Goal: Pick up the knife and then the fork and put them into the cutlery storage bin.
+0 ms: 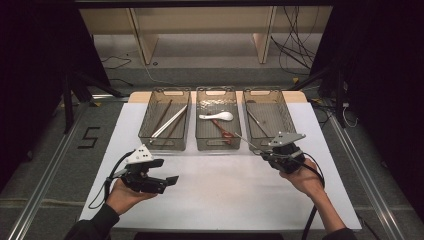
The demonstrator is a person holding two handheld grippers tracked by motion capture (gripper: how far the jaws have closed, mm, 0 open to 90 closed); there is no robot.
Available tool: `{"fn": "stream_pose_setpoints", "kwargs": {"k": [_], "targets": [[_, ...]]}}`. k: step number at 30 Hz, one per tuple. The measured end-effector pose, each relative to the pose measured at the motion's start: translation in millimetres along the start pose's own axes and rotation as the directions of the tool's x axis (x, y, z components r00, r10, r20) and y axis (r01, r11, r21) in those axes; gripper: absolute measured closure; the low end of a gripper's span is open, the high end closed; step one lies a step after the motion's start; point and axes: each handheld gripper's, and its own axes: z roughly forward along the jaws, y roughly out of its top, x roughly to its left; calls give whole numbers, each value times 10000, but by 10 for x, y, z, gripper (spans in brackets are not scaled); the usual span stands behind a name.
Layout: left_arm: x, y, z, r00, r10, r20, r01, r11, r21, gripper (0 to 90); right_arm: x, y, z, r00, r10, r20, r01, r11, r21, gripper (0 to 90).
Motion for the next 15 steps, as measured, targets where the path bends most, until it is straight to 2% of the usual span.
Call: {"fn": "stream_pose_setpoints", "kwargs": {"k": [6,15], "targets": [[10,-15,-7,9998,-193,79,194,9996,-217,181,-88,31,-18,9996,267,96,-266,9995,-170,878],[-10,-2,6,9999,44,145,-39,9994,-356,166,-278,115,-19,9980,539,315,-529,9981,-311,878]]}}
